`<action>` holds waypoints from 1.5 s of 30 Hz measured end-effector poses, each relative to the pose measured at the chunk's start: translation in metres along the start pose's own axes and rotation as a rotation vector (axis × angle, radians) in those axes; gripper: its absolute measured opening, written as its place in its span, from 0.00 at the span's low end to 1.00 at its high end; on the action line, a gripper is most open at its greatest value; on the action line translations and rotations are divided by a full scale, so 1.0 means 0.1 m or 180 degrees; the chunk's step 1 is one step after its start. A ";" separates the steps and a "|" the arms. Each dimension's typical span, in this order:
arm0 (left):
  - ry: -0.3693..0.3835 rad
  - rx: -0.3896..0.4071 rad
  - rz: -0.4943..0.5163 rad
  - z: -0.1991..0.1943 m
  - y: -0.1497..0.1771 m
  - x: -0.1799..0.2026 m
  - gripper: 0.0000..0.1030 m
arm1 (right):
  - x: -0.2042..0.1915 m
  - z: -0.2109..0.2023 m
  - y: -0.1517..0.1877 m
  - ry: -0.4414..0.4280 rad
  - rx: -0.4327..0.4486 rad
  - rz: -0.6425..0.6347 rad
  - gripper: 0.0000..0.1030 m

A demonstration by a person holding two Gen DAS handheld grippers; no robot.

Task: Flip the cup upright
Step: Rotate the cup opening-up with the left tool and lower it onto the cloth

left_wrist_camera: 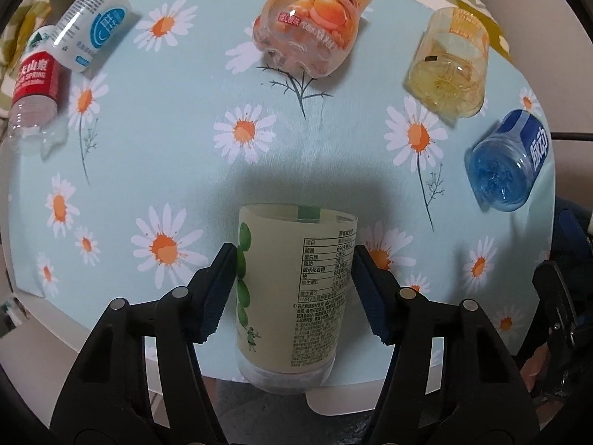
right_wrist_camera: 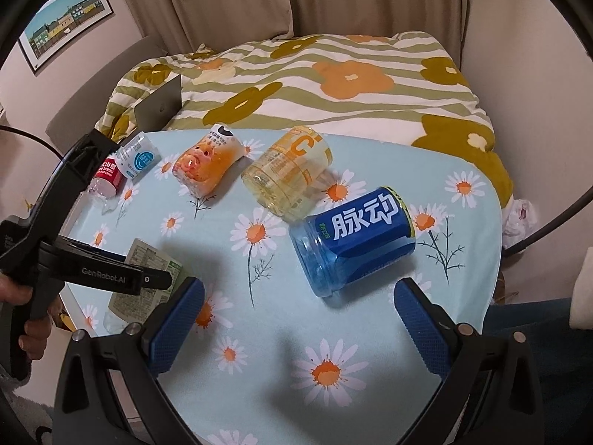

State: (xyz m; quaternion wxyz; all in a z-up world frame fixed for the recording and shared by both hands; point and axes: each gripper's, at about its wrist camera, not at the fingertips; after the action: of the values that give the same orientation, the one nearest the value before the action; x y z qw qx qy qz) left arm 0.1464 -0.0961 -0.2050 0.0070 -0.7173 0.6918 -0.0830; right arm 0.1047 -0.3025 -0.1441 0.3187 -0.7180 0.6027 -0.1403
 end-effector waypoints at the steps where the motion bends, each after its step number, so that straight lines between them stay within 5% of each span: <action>1: 0.0016 0.0007 0.0000 -0.01 0.00 -0.01 0.64 | 0.00 0.00 0.00 -0.0002 0.0002 0.0006 0.99; 8: 0.0215 0.0204 0.0039 -0.30 0.06 -0.02 0.63 | -0.04 -0.08 -0.03 0.0003 0.0057 0.0010 0.99; 17: 0.0437 0.1175 0.0030 -0.89 0.40 -0.15 0.63 | -0.22 -0.35 -0.12 0.0037 0.0269 -0.0038 0.99; 28: 0.0184 0.2270 0.0606 -0.77 0.70 -0.12 0.63 | -0.41 -0.31 0.11 0.0198 0.0441 -0.0131 0.99; 45: 0.0173 0.2270 0.0672 -0.56 0.69 -0.12 0.66 | -0.43 -0.23 0.33 0.0162 0.0400 -0.0014 0.99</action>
State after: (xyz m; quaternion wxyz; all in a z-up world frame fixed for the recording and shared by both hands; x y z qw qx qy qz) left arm 0.0706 -0.0816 -0.1599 0.2466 -0.5921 0.6894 -0.3366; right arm 0.0557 -0.2707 -0.1401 0.3474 -0.6941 0.5990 -0.1967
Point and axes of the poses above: each gripper's, at about its wrist camera, not at the fingertips, and z roughly the way its jaws point, x to its right, y to its underside, and after that the axes turned 10 degrees about x, right-handed
